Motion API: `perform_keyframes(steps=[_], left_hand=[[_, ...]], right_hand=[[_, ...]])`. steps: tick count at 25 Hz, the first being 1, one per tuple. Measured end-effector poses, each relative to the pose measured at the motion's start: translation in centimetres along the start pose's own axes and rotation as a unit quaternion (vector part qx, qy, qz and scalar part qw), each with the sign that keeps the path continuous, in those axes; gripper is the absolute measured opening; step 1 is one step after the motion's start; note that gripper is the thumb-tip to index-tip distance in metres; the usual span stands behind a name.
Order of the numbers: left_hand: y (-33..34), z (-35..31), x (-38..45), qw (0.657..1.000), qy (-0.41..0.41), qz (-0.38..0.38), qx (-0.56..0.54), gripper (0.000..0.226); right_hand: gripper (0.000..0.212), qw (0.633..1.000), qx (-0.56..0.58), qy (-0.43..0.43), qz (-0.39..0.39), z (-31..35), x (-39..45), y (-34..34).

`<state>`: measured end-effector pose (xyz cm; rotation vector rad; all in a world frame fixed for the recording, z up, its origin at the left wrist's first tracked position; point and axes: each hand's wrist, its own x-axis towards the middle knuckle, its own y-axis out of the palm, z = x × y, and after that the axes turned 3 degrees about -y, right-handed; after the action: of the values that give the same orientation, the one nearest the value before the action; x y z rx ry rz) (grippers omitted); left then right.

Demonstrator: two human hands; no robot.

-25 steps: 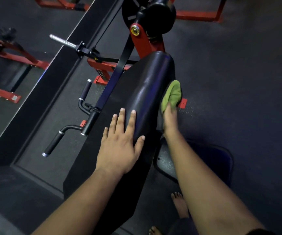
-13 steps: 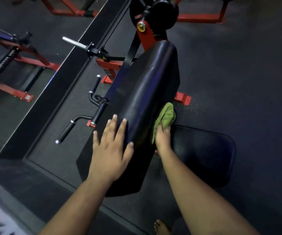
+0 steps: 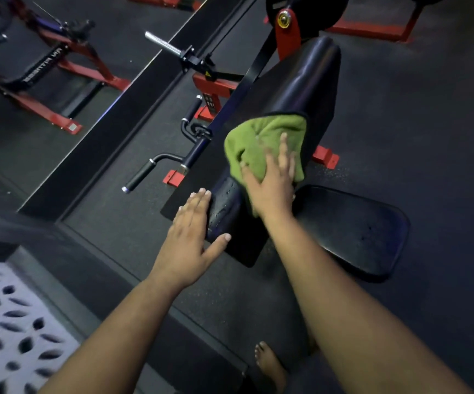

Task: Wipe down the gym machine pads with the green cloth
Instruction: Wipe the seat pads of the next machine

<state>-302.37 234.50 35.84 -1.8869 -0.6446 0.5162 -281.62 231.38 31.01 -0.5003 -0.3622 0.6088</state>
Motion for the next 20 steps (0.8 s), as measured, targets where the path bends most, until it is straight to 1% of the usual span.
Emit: perform_keyframes(steps=[2, 4, 7, 9, 10, 12, 14, 15, 17, 19, 20], left_hand=[[0.0, 0.4, -0.4, 1.0, 0.008, 0.012, 0.014, 0.09], [0.0, 0.2, -0.5, 0.999, 0.001, 0.014, 0.029, 0.091], [-0.1, -0.5, -0.6, 1.0, -0.009, -0.005, 0.027, 0.091], [0.0, -0.6, -0.5, 1.0, -0.015, 0.008, 0.023, 0.093], [-0.1, -0.6, -0.6, 0.999, -0.021, 0.017, 0.018, 0.095], [-0.4, -0.5, -0.7, 0.999, -0.025, 0.029, 0.009, 0.099], [-0.5, -0.2, -0.7, 0.999, -0.022, 0.042, 0.012, 0.102], [-0.6, -0.2, -0.7, 0.999, -0.021, 0.047, 0.017, 0.102], [-0.3, -0.5, -1.1, 0.999, -0.025, 0.032, 0.03, 0.099], [0.5, -1.3, -1.7, 0.998, -0.044, -0.009, 0.05, 0.096], [1.1, -2.0, -2.1, 0.996, -0.06, -0.031, 0.062, 0.095]], right_hand=[[0.071, 0.999, 0.037, -0.035, 0.002, -0.8, -5.9, 1.1], [0.079, 0.998, 0.059, -0.013, 0.025, -2.3, -9.1, 1.6], [0.091, 0.993, 0.08, 0.072, 0.056, -2.0, -6.5, 0.7], [0.087, 0.989, 0.074, 0.122, 0.047, -0.1, -3.9, 0.0], [0.082, 0.989, 0.066, 0.12, 0.048, 0.9, -3.6, -0.1], [0.075, 0.996, 0.053, 0.055, 0.044, 1.6, -5.0, 0.2], [0.074, 0.998, 0.042, -0.019, 0.031, 0.7, -8.0, 0.9], [0.074, 0.998, 0.048, -0.035, 0.03, -0.2, -9.2, 1.2], [0.075, 0.997, 0.047, -0.035, 0.05, -2.3, -10.6, 1.5], [0.078, 0.995, 0.003, -0.037, 0.09, -4.9, -11.5, 1.6], [0.074, 0.992, -0.026, -0.032, 0.118, -6.5, -11.9, 1.6]])
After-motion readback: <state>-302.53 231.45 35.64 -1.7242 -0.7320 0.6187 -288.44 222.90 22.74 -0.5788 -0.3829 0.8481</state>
